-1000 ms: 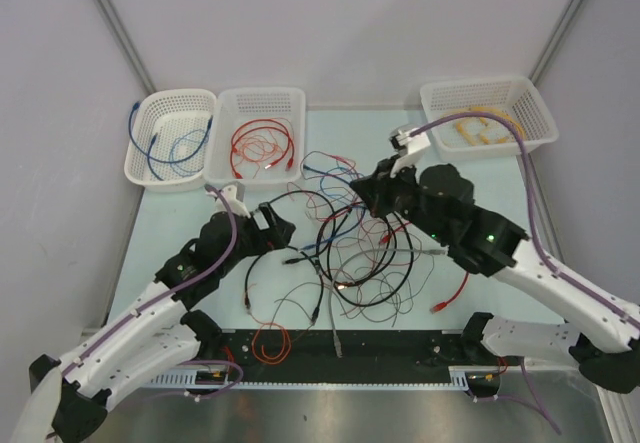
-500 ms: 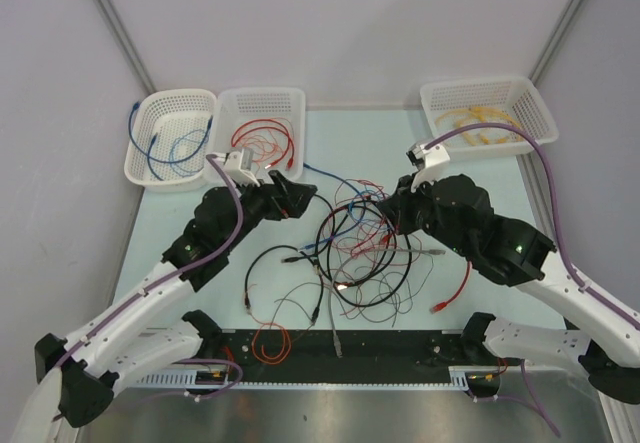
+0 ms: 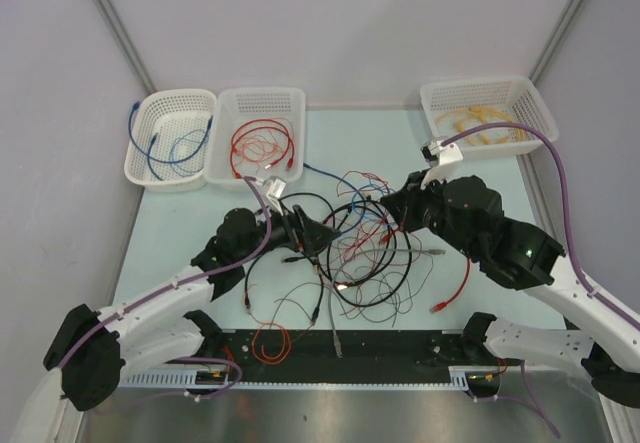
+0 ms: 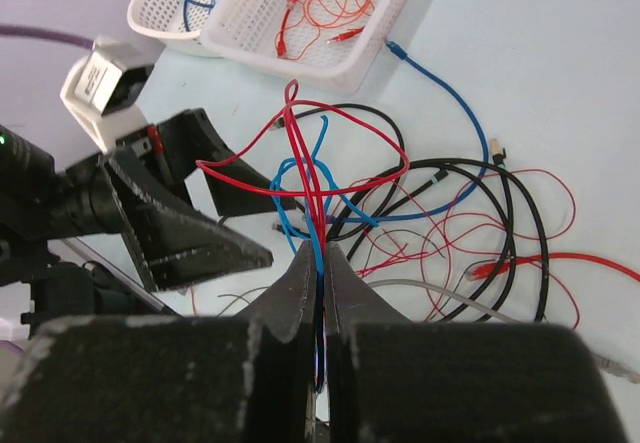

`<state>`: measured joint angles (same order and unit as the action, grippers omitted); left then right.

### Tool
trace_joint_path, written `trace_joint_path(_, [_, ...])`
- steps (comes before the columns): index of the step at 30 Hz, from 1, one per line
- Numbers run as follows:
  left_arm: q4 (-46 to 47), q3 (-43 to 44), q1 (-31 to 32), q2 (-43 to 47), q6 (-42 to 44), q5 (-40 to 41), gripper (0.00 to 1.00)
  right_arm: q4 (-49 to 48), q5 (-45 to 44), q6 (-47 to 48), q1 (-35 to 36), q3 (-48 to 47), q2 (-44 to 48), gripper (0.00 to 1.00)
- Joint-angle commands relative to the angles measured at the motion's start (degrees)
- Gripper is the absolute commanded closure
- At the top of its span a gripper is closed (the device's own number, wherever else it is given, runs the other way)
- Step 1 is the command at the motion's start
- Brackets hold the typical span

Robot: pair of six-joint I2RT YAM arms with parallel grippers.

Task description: Untangle the cables

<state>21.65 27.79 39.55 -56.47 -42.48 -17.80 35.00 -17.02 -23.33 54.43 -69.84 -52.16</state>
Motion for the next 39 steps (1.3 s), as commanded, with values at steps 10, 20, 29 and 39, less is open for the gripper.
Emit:
trace_joint_path(10, [25.10, -5.47, 11.69, 5.15, 14.79, 3.74, 0.00, -4.15, 4.44, -5.84, -0.65, -1.79, -0.48, 1.00])
trace_joint_path(20, [26.87, 1.29, 14.24, -7.16, 17.95, 0.23, 0.14, -3.89, 5.50, -7.08, -0.21, -1.70, -0.40, 1.00])
trace_joint_path(29, [8.12, 10.33, 14.41, -5.59, 17.96, 3.03, 1.00, -1.09, 0.85, -6.20, -0.03, -1.70, 0.91, 0.55])
trace_joint_path(39, [-28.41, 26.78, 13.45, -6.82, 19.19, 5.59, 1.00, 2.26, -8.83, -5.41, -0.12, -1.17, 3.73, 0.36])
